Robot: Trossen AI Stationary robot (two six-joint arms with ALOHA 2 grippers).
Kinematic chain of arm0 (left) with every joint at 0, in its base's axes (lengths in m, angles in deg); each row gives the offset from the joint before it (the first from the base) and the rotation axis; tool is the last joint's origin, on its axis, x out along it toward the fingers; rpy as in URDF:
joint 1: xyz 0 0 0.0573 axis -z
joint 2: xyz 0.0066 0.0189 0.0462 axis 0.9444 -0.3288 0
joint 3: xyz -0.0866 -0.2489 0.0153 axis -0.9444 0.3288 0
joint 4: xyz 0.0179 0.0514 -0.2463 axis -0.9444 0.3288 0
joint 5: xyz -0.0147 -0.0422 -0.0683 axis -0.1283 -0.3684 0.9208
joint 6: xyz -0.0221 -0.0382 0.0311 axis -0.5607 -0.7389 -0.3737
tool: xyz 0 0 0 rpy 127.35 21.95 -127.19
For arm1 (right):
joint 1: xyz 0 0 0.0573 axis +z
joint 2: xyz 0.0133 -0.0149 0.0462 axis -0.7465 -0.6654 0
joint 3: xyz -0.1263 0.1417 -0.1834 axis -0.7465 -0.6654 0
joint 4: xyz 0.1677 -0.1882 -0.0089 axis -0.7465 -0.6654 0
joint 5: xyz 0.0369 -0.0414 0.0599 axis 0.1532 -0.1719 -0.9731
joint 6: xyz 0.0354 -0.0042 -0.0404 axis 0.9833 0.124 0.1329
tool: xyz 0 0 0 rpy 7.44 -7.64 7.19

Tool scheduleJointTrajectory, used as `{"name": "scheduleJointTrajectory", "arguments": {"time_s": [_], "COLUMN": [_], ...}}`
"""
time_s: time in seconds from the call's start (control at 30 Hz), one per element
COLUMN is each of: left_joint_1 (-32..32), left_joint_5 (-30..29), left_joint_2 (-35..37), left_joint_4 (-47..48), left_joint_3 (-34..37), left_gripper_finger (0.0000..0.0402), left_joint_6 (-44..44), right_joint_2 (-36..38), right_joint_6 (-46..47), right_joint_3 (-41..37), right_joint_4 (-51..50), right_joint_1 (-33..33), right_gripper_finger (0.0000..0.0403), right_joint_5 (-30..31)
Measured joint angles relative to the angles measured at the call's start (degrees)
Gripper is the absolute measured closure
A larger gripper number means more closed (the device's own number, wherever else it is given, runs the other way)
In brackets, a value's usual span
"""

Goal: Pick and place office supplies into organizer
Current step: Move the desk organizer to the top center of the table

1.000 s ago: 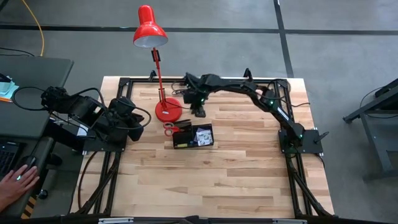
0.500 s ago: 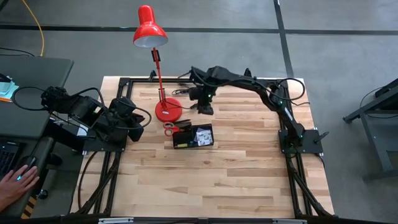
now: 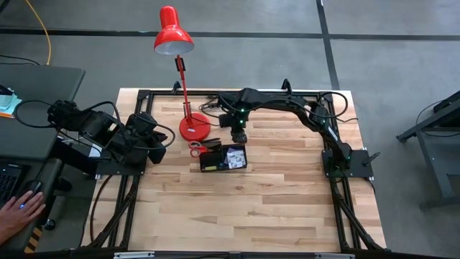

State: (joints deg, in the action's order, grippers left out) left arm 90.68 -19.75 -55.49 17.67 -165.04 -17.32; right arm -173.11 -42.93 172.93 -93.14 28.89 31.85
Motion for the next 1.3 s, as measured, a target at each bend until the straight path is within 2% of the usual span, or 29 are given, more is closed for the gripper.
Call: {"name": "scheduleJointTrajectory", "arguments": {"time_s": [0.4, 0.5, 0.67, 1.17, 1.3], "left_joint_1": [0.0, 0.0, 0.0, 0.0, 0.0], "left_joint_5": [0.0, 0.0, 0.3, -0.1, -0.2], "left_joint_2": [-1.2, -1.4, -1.7, -1.8, -1.8], "left_joint_4": [0.0, 0.1, 0.1, 0.1, 0.1], "left_joint_3": [0.0, 0.0, 0.0, 0.0, 0.0], "left_gripper_finger": [0.0364, 0.0364, 0.0364, 0.0364, 0.0364], "left_joint_6": [1.3, 1.3, 1.4, 1.8, 1.7], "right_joint_2": [0.5, 0.5, 0.5, 0.5, 0.5], "right_joint_6": [1.9, 2.5, 2.9, 1.5, 1.2], "right_joint_3": [-5.2, -6.3, -6.5, -6.5, -6.5], "right_joint_4": [5.1, 6.6, 8.2, 5.9, 5.1], "right_joint_1": [3.3, 3.4, 3.4, 2.6, 2.5], "right_gripper_finger": [0.0283, 0.0283, 0.0288, 0.0390, 0.0399], "right_joint_5": [0.7, 3.5, 4.5, 4.2, 4.4]}}
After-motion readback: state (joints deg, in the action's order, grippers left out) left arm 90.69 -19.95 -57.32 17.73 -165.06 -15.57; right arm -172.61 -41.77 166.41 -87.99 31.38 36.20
